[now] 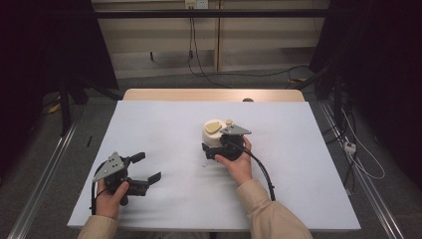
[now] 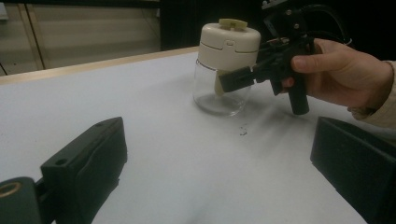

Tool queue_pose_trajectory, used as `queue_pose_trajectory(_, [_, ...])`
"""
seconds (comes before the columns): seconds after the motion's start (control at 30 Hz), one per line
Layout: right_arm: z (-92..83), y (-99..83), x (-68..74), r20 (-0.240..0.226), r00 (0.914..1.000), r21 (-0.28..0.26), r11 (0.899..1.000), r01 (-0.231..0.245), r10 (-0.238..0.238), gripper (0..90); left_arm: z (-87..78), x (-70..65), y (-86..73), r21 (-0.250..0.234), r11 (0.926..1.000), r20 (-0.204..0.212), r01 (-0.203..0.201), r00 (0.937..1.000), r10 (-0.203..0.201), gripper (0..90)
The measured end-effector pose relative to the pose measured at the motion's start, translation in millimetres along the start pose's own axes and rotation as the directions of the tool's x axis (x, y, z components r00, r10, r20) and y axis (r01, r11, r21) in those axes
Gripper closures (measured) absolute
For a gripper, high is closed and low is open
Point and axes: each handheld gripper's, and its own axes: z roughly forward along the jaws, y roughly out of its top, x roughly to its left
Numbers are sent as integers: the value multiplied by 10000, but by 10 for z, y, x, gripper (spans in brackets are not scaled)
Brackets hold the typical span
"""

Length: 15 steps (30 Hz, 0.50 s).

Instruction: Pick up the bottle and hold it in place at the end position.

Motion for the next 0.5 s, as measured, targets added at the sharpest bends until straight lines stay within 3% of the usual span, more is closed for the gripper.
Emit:
queue_pose_trajectory(0.2, [-140, -71, -6, -65, 10000, -15, 10000, -35, 35, 62, 31, -3, -2, 44, 10000, 79, 13, 10000, -14, 35])
queue_pose_trajectory(0.37, [-315, -46, -57, 23, 10000, -102, 9999, 62, -62, 72, 62, 11, -9, 67, 9994, 171, 333, 9993, -334, 35])
queue_pose_trajectory(0.5, [-440, -10, -92, -32, 9999, -295, 9995, 149, -150, 73, 57, 10, -7, 110, 9993, 113, 350, 9993, -351, 34])
